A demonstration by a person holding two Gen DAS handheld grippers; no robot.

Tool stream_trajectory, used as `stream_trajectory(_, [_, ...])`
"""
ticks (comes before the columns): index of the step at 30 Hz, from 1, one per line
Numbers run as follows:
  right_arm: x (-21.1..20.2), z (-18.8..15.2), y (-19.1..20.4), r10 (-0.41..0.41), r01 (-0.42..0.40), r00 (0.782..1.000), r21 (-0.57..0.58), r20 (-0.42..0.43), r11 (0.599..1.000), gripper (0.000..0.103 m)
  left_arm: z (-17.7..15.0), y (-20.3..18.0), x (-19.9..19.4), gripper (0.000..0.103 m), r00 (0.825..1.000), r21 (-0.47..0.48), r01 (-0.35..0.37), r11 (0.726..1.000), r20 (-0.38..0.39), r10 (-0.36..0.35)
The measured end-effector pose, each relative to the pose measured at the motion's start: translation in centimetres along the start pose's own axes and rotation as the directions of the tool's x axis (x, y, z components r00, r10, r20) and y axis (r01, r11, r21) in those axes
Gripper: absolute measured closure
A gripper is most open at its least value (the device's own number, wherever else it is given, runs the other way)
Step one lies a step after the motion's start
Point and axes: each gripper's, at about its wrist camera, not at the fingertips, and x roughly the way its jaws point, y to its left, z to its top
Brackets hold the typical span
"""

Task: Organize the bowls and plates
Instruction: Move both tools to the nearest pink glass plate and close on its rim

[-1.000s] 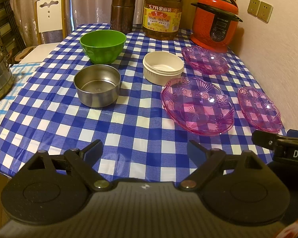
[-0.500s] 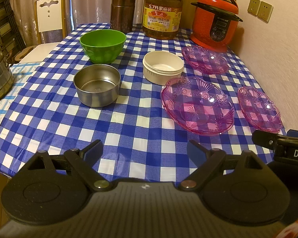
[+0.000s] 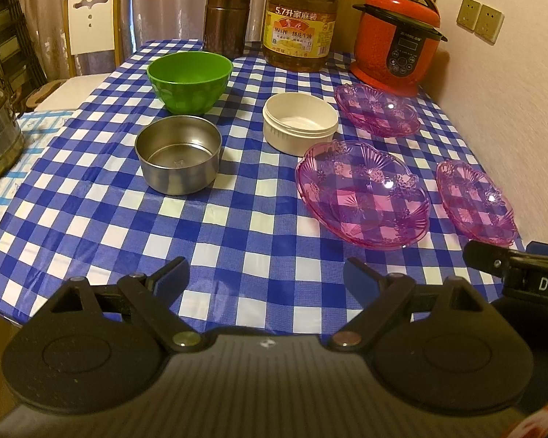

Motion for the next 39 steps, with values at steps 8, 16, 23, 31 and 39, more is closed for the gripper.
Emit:
stream_trajectory(8, [-0.7, 0.7, -1.8, -0.045, 0.045, 0.999, 0.030, -0.008, 0.999, 0.001, 1.0, 0.0, -0.2, 0.013, 0.999, -0.033, 0.049, 0.998, 0.005, -0.049])
stream_trajectory(16, [-1.3, 2.3, -2.6, 0.038, -0.043, 0.999, 0.189, 0.034, 0.981, 0.001, 4.8, 0.6, 0.0, 0.013, 0.994, -0.098, 0.110, 0.989, 0.039, -0.107])
stream_trajectory(23, [1.7, 3.4, -3.1, 0.060, -0.068, 0.998, 0.298, 0.037, 0.952, 0.013, 7.3, 0.9, 3.1, 0.013, 0.989, -0.147, 0.149, 0.978, 0.038, -0.145])
stream_trajectory(31, [6.9, 2.2, -4.7, 0.078, -0.062, 0.997, 0.366, -0.030, 0.928, 0.041, 7.4, 0.0, 9.5, 0.020, 0.988, -0.146, 0.143, 0.979, -0.039, -0.150])
stream_trajectory(39, [10.4, 1.9, -5.4, 0.104, -0.075, 0.993, 0.397, -0.053, 0.915, 0.060, 7.2, -0.2, 13.4, 0.046, 0.986, -0.142, 0.139, 0.980, -0.069, -0.150])
